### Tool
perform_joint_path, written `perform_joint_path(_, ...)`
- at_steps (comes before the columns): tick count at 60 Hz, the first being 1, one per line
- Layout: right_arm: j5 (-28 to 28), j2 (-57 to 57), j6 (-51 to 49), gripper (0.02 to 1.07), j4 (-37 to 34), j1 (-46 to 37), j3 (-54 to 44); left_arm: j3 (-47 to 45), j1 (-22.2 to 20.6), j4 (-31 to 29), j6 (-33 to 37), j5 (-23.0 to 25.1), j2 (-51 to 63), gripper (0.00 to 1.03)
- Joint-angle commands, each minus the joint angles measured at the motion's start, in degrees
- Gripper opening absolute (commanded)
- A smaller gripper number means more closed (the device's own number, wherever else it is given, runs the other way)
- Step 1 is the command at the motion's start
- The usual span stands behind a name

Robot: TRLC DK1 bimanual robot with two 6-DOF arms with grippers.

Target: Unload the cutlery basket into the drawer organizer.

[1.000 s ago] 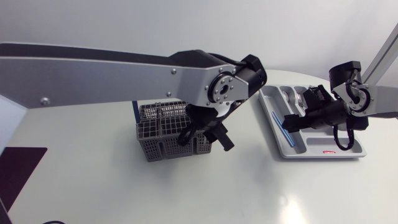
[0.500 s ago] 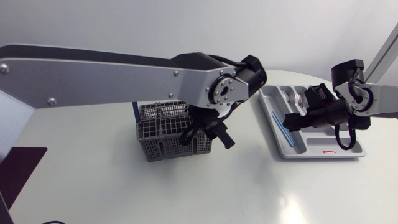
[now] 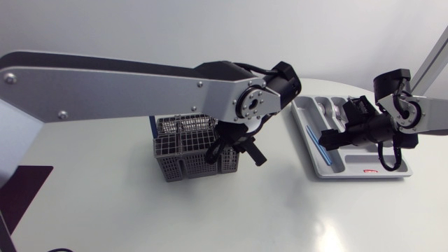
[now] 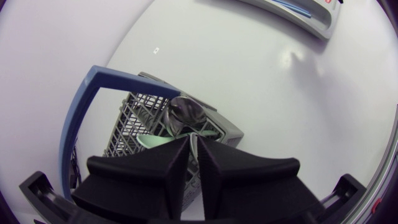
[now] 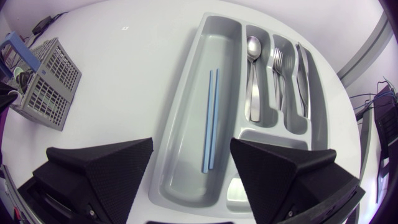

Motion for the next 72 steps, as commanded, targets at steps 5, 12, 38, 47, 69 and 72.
perform_joint_path(5,-0.1,-0.8,-0.8,0.91,0.6,0.4,-1.5,0.1,0.3,0.2,-1.4,-0.6,0.7,0.04)
perform_joint_path(12,-0.1,-0.8,-0.8,0.91,0.8,0.4,-1.7,-0.2,0.3,0.2,-1.3,-0.6,0.3,0.03)
perform_joint_path(38,-5.8,-8.0,-2.6,0.92,1.1,3.7,-6.3,-0.7,0.1,0.1,-0.1,-0.6,-3.3,0.03)
perform_joint_path(47,-5.9,-10.5,-2.5,0.92,1.8,6.1,-8.4,-0.7,-0.2,0.0,-0.1,-0.8,-4.7,0.03)
perform_joint_path(69,-6.0,-14.5,-1.8,0.92,3.3,11.4,-11.5,-0.3,-0.6,-1.8,1.4,-1.8,-8.9,0.03)
perform_joint_path(72,-5.9,-14.7,-1.6,0.92,3.6,12.0,-11.7,-0.2,-0.7,-2.1,1.5,-1.8,-9.5,0.03)
